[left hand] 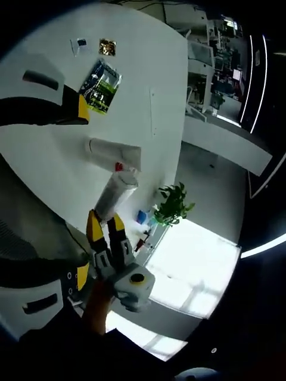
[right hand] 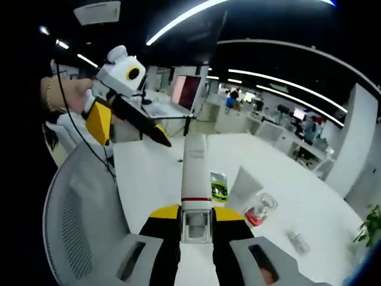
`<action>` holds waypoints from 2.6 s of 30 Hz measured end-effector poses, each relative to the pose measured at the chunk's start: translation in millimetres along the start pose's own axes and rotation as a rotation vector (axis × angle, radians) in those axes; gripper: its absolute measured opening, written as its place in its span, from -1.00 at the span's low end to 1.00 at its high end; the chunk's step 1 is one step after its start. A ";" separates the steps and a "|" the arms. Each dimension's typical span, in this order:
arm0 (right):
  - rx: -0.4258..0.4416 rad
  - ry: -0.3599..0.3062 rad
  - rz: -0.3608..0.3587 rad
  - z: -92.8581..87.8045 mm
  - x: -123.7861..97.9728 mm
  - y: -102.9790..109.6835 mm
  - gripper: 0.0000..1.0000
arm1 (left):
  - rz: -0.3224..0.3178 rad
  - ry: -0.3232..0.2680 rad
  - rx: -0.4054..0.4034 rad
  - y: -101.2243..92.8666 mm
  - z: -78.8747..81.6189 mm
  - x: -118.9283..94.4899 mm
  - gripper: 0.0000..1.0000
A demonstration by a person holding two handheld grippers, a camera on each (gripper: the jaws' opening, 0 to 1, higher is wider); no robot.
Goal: Arrange the skincare products in the storage area until every visible bottle or jar stands upright without overlapping.
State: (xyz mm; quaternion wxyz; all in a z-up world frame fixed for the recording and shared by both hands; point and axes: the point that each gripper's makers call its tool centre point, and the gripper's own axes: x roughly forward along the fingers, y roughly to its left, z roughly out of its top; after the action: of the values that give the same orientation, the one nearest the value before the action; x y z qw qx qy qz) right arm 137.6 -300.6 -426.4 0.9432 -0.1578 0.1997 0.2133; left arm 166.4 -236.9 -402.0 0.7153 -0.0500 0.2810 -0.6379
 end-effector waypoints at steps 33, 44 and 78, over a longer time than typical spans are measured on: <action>-0.127 -0.126 0.111 37.1 15.6 27.5 -0.79 | -0.085 -0.062 -0.074 -7.9 21.7 9.8 -0.59; -0.134 -0.129 0.084 41.2 17.4 20.2 -0.78 | -0.099 -0.112 -0.038 -15.6 34.9 9.5 -0.67; 1.408 -0.628 0.449 76.7 -10.5 1.1 -0.40 | -0.045 -0.327 0.249 -33.9 89.7 -1.1 -0.69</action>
State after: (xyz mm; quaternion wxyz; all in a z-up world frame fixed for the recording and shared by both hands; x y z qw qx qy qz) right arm 152.1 -273.8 -355.3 0.7680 0.5856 0.0398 0.2562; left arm 178.1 -267.7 -312.0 0.7375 -0.0703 0.0788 -0.6670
